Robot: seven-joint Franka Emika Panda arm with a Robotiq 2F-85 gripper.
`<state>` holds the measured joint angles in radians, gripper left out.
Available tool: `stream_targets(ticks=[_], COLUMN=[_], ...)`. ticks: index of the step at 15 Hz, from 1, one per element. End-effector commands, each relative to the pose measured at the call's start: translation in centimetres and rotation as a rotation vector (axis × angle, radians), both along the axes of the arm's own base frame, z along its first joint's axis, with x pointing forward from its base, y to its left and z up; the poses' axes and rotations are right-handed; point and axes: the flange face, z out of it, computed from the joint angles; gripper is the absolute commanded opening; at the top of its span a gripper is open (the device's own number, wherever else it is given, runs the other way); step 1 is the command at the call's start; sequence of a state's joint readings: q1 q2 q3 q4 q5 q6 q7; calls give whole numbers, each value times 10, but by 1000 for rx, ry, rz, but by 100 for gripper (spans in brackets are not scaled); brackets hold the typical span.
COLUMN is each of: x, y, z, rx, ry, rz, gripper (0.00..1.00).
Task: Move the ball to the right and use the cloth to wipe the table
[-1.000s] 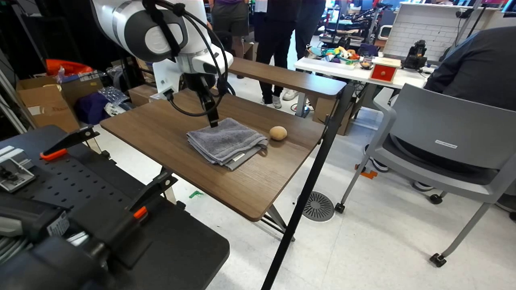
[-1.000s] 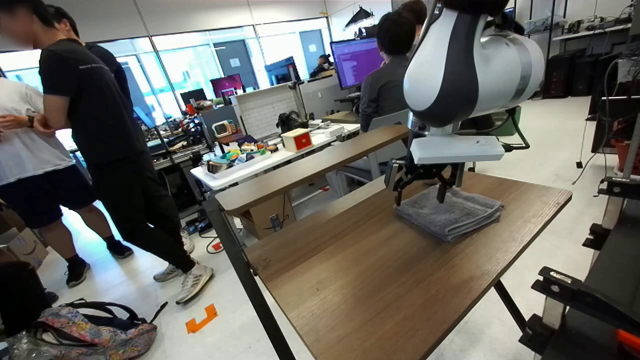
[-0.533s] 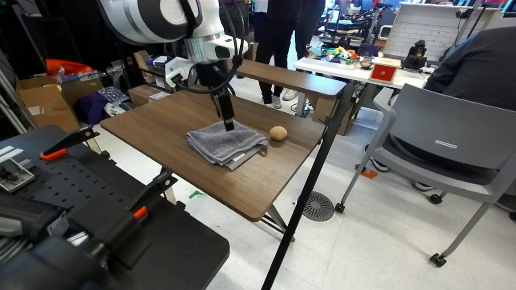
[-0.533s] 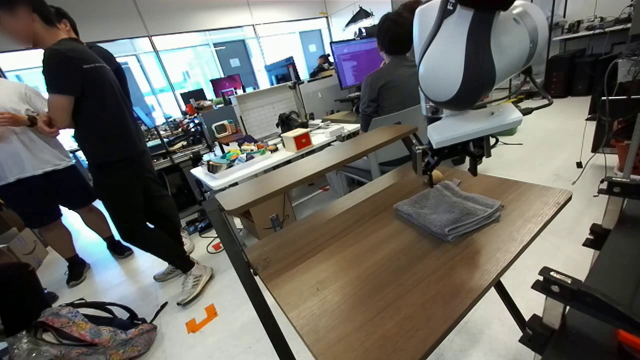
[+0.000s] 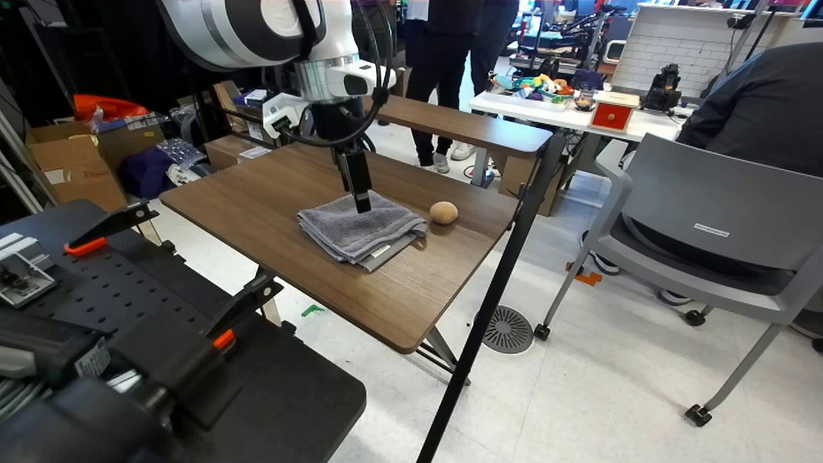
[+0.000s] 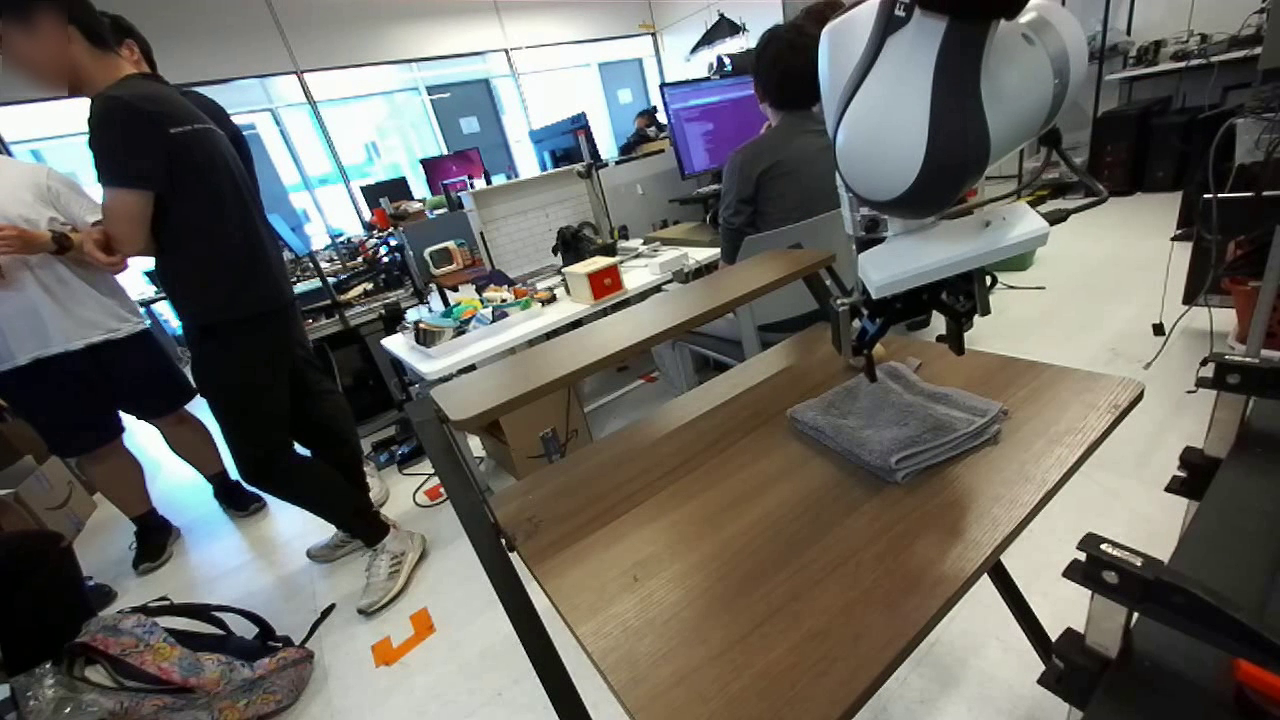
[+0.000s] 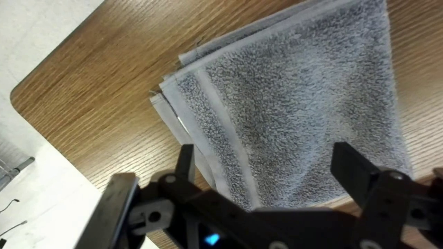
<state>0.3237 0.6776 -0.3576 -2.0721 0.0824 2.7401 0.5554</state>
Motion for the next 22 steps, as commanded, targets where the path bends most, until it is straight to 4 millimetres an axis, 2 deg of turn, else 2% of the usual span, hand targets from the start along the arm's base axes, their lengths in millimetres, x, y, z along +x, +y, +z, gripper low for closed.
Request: stream_targets(ticks=[1, 7, 9, 12, 16, 18, 19, 20, 22], x=[7, -7, -15, -20, -19, -14, -19, -18, -16], y=[4, -7, -2, 20, 89, 115, 101, 113, 121], z=[-14, -72, -88, -88, -81, -81, -83, -81, -79], rx=[50, 29, 53, 113, 252, 291, 244, 260, 271], ry=[-77, -8, 14, 30, 40, 54, 38, 38, 37], rz=[-23, -59, -40, 14, 108, 139, 113, 126, 134], gripper=[100, 100, 100, 100, 100, 100, 100, 100, 100])
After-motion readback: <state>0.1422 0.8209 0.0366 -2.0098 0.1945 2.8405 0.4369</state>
